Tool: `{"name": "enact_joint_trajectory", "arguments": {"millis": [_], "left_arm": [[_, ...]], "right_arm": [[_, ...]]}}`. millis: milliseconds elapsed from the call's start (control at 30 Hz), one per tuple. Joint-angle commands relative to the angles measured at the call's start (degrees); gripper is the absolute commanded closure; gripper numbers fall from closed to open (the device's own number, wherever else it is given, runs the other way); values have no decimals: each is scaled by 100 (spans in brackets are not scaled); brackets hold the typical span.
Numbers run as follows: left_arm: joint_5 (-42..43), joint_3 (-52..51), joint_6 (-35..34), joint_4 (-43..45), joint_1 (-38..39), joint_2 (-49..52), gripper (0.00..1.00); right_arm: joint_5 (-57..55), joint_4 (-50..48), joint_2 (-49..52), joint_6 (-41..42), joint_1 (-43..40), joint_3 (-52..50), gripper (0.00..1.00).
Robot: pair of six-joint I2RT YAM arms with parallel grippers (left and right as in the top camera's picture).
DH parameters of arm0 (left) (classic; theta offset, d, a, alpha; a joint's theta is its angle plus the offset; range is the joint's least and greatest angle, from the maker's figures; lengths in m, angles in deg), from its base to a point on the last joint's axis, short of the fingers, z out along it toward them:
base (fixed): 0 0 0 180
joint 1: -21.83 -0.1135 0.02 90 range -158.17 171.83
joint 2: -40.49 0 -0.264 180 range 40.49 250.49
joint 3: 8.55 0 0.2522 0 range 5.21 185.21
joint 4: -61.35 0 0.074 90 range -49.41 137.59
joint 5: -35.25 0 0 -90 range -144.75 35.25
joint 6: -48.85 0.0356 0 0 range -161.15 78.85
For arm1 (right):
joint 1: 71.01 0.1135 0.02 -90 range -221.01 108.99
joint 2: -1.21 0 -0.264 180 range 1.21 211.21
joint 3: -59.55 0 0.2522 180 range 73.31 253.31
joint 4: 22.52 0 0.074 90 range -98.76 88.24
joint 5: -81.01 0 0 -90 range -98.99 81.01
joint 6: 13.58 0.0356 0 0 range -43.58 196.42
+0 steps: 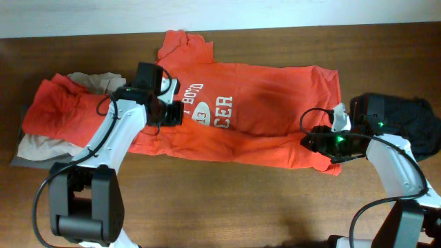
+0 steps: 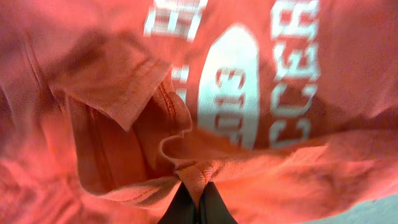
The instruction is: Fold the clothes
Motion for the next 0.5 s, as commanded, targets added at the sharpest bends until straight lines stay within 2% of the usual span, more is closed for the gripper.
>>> {"name": "enact_joint_trajectory", "arguments": {"millis": [0, 133, 167, 233, 300, 467], "left_arm": [[125, 164, -81, 232, 39, -48, 99], [122, 164, -101, 573, 133, -46, 99], [122, 164, -98, 608, 181, -39, 93], [52, 164, -94, 660, 262, -22, 60], [-306, 164, -94, 756, 332, -9, 45], [-938, 190, -26, 813, 337, -9, 42]], "right_arm": [[74, 2, -116, -103, -15, 90, 42], [74, 2, -116, -101, -15, 90, 42], [76, 7, -116, -101, -15, 90, 42], [76, 22, -116, -101, -15, 90, 42], [76, 22, -116, -101, -15, 90, 42], [72, 118, -116, -101, -17, 90, 42]]}}
